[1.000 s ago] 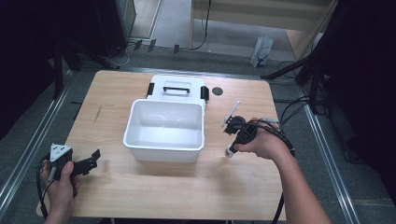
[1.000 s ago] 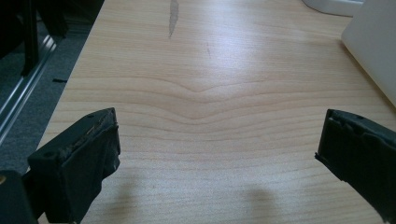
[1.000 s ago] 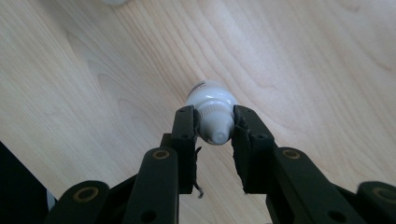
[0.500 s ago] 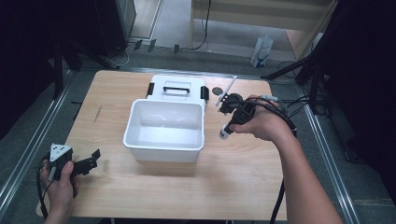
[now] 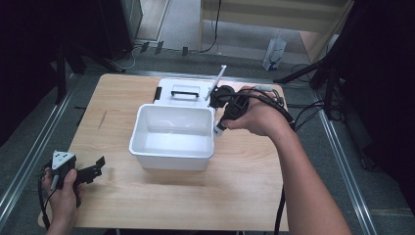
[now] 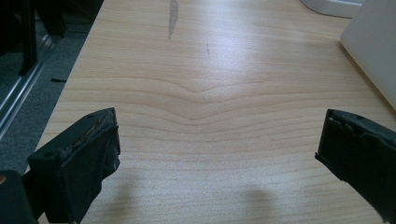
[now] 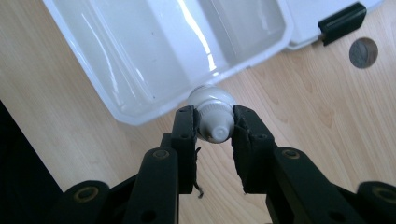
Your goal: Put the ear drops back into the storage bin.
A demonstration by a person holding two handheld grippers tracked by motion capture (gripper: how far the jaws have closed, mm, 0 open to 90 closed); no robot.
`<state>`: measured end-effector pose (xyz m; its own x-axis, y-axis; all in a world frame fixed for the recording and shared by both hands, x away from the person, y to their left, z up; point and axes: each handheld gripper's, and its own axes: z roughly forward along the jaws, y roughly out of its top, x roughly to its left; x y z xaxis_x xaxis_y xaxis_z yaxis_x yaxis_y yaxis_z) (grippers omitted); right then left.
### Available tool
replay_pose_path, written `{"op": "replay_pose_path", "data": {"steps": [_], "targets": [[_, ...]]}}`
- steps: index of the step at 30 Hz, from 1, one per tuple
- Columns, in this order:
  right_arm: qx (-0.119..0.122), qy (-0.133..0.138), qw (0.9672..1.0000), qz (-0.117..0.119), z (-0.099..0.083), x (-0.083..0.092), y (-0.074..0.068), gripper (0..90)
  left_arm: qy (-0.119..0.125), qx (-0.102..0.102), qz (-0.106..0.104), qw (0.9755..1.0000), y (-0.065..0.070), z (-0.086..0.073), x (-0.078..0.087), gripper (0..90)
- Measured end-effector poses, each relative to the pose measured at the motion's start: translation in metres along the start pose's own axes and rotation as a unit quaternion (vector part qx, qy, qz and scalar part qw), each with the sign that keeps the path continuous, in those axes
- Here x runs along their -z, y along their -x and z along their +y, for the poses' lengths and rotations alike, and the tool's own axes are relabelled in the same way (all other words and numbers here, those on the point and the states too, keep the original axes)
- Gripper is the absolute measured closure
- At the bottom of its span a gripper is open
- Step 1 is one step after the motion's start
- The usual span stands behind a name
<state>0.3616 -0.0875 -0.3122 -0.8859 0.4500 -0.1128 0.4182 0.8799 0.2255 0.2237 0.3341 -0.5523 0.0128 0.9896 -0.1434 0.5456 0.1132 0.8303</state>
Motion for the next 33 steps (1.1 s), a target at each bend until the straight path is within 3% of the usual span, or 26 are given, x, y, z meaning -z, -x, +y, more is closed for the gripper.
{"op": "replay_pose_path", "data": {"steps": [15,33], "targets": [[0.041,-0.006,0.999,0.014,0.032,-0.021,-0.017,72.2,-0.002,0.001,-0.002,1.0,-0.001,0.0,0.0,0.0],[0.061,-0.035,0.9975,0.006,0.032,-0.052,-0.019,72.1,-0.003,0.001,-0.003,1.0,-0.001,0.0,0.0,0.0]]}}
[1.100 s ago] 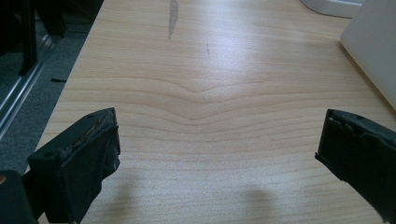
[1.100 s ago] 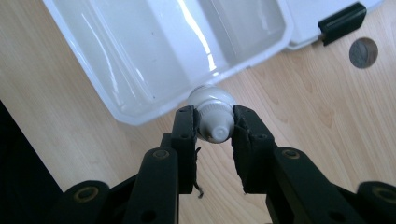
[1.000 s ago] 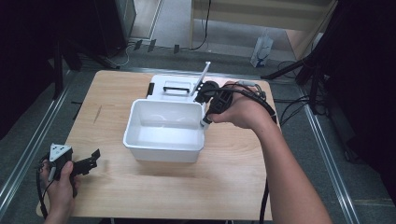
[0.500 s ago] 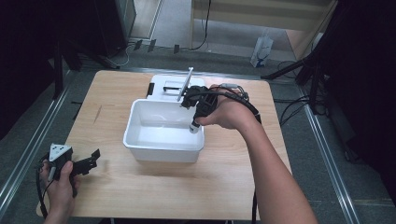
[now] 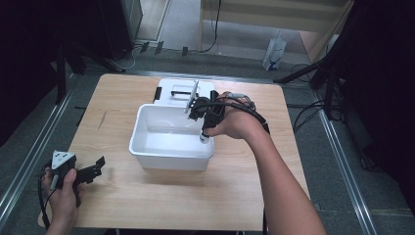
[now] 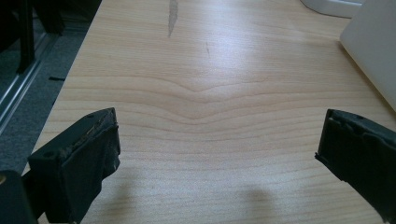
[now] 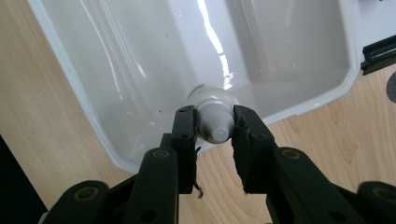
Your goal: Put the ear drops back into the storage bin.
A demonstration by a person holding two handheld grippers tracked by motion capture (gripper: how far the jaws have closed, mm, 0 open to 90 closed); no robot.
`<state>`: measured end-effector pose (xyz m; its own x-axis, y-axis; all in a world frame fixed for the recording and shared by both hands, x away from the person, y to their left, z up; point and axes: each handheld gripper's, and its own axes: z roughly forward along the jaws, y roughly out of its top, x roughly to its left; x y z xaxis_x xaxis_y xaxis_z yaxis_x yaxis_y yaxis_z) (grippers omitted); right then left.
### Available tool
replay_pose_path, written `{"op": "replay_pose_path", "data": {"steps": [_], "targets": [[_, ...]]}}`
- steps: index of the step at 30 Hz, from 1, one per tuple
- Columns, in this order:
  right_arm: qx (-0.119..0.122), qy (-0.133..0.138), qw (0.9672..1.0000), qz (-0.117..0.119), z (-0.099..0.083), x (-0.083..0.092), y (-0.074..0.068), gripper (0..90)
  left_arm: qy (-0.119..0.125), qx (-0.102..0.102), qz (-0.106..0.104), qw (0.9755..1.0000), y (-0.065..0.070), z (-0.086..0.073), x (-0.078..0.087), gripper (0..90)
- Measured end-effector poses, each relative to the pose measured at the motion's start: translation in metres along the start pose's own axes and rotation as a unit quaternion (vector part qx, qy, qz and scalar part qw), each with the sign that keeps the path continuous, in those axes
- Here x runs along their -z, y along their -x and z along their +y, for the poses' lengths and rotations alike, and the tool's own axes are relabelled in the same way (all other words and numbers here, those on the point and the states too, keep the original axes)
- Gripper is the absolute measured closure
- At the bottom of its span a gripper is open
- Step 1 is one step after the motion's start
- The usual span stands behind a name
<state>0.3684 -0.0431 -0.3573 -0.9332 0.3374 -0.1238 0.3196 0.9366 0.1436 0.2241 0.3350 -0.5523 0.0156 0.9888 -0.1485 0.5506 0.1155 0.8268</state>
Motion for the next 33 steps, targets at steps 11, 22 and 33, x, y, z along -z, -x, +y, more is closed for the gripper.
{"op": "replay_pose_path", "data": {"steps": [11,22,33], "targets": [[0.014,-0.016,0.9998,-0.007,0.0,-0.017,-0.002,72.1,0.0,0.0,0.0,1.0,0.0,0.0,0.0,0.0],[0.038,-0.023,0.999,-0.009,0.003,-0.033,-0.006,72.0,0.0,0.0,0.0,1.0,0.0,0.0,0.0,0.0],[0.057,-0.039,0.9976,0.0,0.003,-0.062,-0.009,71.5,-0.001,0.0,-0.001,1.0,0.0,0.0,0.0,0.0]]}}
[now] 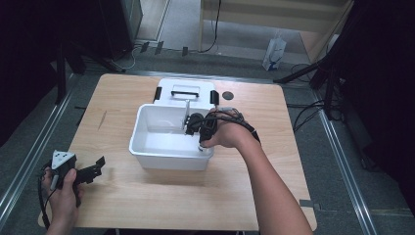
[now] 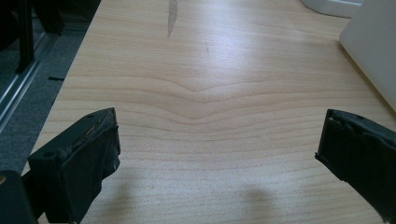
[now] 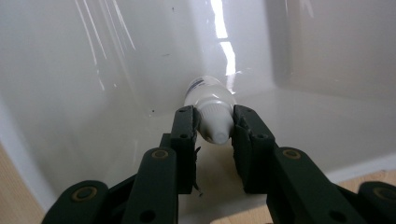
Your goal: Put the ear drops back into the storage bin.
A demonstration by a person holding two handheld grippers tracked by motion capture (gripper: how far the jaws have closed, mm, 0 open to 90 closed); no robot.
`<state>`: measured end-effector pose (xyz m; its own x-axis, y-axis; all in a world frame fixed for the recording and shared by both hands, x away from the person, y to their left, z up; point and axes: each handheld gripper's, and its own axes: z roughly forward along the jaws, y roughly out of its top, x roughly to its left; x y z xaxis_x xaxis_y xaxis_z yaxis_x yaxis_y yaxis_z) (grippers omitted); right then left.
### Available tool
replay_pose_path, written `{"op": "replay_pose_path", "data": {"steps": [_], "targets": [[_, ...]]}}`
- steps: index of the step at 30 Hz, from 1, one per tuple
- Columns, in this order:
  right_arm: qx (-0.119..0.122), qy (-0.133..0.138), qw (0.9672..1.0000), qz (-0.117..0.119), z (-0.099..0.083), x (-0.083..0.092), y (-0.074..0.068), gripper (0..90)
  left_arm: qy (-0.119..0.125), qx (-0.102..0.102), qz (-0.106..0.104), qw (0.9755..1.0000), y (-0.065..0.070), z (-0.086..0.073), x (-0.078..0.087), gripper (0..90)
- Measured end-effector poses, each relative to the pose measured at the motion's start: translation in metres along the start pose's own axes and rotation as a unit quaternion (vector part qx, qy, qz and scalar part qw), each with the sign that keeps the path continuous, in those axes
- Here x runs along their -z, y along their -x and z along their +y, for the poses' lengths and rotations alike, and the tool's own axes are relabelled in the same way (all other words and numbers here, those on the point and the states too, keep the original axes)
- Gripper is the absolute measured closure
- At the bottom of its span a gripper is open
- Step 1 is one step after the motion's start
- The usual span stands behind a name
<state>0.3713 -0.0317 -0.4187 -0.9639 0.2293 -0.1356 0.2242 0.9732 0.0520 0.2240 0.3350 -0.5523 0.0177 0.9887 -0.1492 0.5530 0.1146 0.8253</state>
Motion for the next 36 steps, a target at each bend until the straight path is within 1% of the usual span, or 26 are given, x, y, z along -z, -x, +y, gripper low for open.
{"op": "replay_pose_path", "data": {"steps": [2,4,5,6,9,15,18,19,21,25,27,33,36], "targets": [[0.006,-0.002,1.0,0.0,0.001,-0.004,0.0,72.4,0.0,0.0,0.0,1.0,0.0,0.0,0.0,0.0],[0.004,-0.007,1.0,0.0,0.002,-0.005,0.001,73.1,0.002,0.0,0.001,1.0,0.0,0.0,0.0,0.0],[0.004,-0.006,1.0,-0.001,0.002,-0.006,0.0,73.4,0.002,0.0,0.001,1.0,0.0,0.0,0.0,0.0],[0.008,-0.008,0.9999,-0.002,0.003,-0.007,0.001,74.2,0.002,0.0,0.001,1.0,0.0,0.0,0.0,0.0],[0.008,-0.011,0.9999,-0.002,0.004,-0.009,0.001,75.4,0.002,0.0,0.001,1.0,0.0,0.0,0.0,0.0],[0.002,-0.001,1.0,0.0,0.003,-0.01,0.001,74.3,0.001,0.0,-0.001,1.0,0.0,0.0,0.0,0.0],[0.004,0.003,1.0,0.002,0.003,-0.008,0.001,73.9,0.001,0.0,-0.001,1.0,0.0,0.0,0.0,0.0],[0.0,0.004,1.0,0.002,0.003,-0.007,0.001,73.9,0.001,0.0,-0.001,1.0,0.0,0.0,0.0,0.0],[0.0,0.009,0.9999,0.005,0.003,-0.005,0.0,73.7,0.002,0.0,0.0,1.0,0.0,0.0,0.0,0.0],[0.0,0.03,0.9995,0.009,0.002,0.005,0.0,72.6,0.002,0.001,0.0,1.0,0.0,0.0,0.0,0.0],[-0.005,0.036,0.9993,0.008,0.001,0.011,0.0,72.3,0.002,-0.001,0.001,1.0,0.0,0.0,0.0,0.0],[-0.013,0.053,0.9985,0.004,-0.007,0.027,0.002,70.7,0.002,-0.001,0.001,1.0,0.0,0.0,0.0,0.0],[-0.023,0.065,0.9976,0.001,-0.013,0.037,0.002,69.2,0.002,-0.001,0.001,1.0,0.001,0.0,0.0,0.0]]}}
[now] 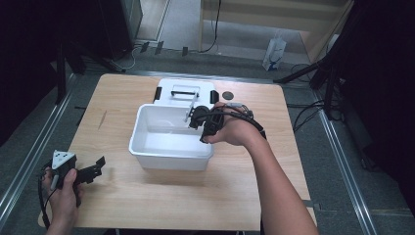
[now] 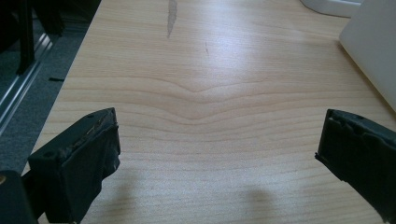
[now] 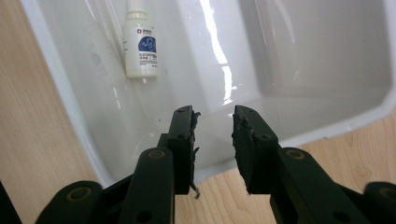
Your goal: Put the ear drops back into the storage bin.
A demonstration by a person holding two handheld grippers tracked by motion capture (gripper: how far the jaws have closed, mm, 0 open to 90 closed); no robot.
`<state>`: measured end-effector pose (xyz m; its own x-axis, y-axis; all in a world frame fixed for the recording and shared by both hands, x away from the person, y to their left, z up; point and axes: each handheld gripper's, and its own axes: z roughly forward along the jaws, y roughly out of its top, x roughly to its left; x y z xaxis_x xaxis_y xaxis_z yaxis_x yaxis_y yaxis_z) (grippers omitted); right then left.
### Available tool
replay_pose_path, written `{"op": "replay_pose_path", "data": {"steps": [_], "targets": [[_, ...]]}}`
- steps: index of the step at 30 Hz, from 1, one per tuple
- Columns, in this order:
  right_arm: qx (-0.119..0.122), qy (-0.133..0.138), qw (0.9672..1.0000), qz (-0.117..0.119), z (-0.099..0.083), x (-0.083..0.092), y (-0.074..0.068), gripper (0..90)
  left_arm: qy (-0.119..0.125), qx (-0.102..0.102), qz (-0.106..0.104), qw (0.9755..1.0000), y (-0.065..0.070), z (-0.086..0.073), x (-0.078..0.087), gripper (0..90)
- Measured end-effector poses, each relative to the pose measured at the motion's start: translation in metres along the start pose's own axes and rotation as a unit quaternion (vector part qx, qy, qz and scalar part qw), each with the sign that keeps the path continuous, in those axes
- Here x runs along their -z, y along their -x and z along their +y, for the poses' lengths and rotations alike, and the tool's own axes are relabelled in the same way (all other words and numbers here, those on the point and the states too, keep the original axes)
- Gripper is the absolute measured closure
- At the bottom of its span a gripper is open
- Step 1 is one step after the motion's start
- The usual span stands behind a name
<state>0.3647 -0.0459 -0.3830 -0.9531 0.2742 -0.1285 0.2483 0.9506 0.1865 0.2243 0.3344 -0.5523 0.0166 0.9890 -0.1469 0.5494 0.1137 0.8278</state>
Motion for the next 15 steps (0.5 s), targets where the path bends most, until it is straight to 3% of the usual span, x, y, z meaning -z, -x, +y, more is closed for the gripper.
{"op": "replay_pose_path", "data": {"steps": [9,15], "targets": [[-0.032,0.037,0.9987,-0.012,-0.021,0.026,0.004,62.0,-0.001,-0.002,0.001,1.0,0.0,0.0,0.0,0.0],[-0.072,0.072,0.9946,-0.019,-0.044,0.036,0.006,52.1,0.001,-0.003,0.001,1.0,0.001,0.0,0.0,0.0]]}}
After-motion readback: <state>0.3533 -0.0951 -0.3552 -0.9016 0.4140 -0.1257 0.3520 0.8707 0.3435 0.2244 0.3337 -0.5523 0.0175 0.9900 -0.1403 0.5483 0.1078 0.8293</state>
